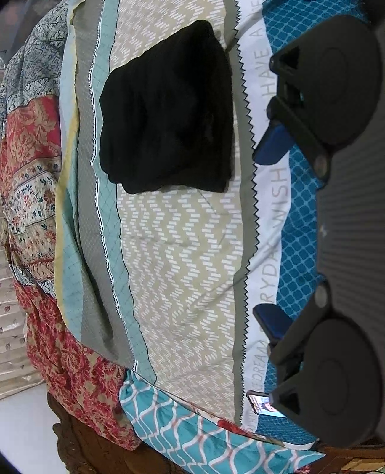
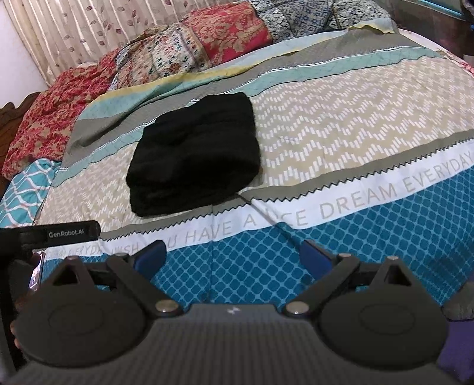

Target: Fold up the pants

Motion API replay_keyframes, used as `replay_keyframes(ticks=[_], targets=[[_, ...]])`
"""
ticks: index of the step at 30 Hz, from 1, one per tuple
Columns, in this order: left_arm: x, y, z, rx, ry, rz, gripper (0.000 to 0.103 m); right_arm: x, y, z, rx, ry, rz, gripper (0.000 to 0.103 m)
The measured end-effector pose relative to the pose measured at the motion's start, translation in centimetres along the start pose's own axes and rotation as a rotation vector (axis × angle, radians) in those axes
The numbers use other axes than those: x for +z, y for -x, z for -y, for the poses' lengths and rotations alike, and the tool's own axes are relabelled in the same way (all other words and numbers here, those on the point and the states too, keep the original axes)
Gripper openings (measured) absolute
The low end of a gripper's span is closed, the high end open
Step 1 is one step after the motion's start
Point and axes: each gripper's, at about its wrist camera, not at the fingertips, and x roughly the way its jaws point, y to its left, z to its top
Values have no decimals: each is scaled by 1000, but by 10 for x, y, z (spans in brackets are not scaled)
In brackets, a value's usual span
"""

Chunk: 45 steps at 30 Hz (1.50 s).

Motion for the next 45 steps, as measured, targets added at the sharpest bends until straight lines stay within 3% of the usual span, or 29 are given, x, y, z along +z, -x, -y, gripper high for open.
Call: replay_keyframes(ticks=[22,45], targets=[[-4,6,-5,-107,44,-17,103,-2,-2,-14,-18,19,2,98],[-11,8,-15,-157,91,-22,103,-2,0,-21,-44,32,6,98]])
